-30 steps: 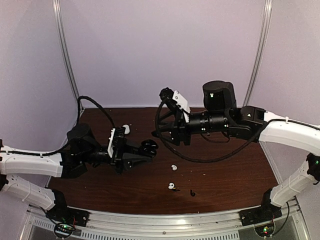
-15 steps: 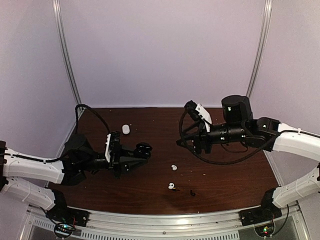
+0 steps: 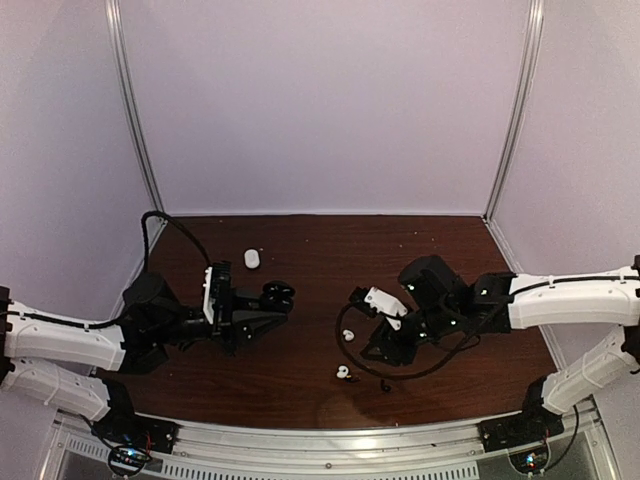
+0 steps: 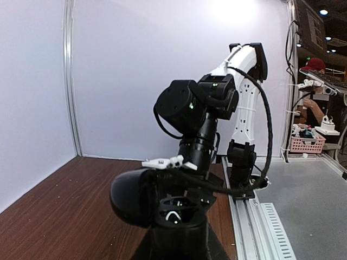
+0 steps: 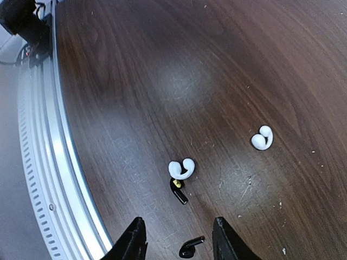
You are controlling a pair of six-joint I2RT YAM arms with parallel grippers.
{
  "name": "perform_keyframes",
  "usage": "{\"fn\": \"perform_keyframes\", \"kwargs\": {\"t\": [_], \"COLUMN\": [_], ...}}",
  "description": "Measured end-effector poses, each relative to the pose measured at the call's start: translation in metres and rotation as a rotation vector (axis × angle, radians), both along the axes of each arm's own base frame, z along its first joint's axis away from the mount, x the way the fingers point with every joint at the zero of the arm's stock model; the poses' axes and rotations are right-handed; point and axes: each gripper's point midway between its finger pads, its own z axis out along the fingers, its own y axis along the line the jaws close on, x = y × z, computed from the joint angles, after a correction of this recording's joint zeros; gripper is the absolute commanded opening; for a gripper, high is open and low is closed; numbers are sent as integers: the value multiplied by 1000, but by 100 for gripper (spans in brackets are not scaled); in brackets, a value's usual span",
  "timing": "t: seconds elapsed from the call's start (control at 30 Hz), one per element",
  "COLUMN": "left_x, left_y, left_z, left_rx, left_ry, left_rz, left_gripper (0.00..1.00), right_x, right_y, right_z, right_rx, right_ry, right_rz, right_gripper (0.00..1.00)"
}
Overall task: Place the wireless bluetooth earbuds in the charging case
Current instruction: Pick up the right earbud from the corner of the board.
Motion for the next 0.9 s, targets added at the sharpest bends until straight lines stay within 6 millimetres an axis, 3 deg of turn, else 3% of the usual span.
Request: {"fn": "perform_keyframes", "kwargs": {"t": [0.13,0.37,0.5,0.67,0.9], "left_x": [0,0,0,0,1], "left_y": [4,6,6,6,7], "left_z": [5,4,4,5,5], "left_rx": [-13,-12,-13,-14,-14], "left_ry": [-8,-7,-7,-8,-8], "left_rz": [10,18,19,19,20], "left_gripper": [7,7,7,7,7], "right_x": [-8,-11,-14,-21,-17], "right_y": [7,20,10,-12,-26], "right_z": [-26,-48,-59,-61,-66], "right_rx": [-112,-210,-259,-274,-259], "right_ry": [14,15,32,65,132], "right_rz": [38,87,78,8,-137], "right_gripper": [41,42,51,54,55]}}
